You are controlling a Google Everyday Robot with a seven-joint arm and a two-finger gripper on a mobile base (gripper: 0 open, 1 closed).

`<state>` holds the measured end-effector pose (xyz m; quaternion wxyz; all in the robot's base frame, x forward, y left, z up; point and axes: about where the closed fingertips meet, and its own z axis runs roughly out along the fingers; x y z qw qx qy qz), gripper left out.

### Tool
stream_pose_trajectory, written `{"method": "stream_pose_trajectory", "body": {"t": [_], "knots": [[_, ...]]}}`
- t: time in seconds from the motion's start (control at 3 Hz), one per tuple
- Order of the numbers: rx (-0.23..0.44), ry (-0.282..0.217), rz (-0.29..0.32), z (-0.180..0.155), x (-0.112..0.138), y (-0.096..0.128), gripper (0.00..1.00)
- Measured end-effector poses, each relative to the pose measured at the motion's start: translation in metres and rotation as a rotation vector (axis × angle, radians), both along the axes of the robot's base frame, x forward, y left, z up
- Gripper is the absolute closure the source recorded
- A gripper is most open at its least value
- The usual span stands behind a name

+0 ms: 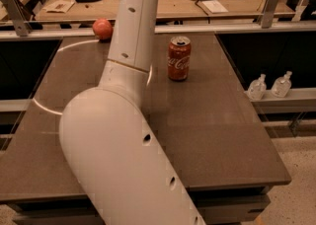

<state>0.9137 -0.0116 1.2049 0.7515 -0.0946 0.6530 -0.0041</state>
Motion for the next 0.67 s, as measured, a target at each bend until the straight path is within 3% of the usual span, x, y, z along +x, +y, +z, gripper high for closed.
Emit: {"method": "stream_pose_trajectory", "body": {"t": [0.33, 0.67], "knots": [[0.115, -0.022, -0.013, 0.012, -0.008, -0.021, 0.0], [0.317, -0.064, -0.007, 0.024, -0.018, -0.042, 0.0]]}}
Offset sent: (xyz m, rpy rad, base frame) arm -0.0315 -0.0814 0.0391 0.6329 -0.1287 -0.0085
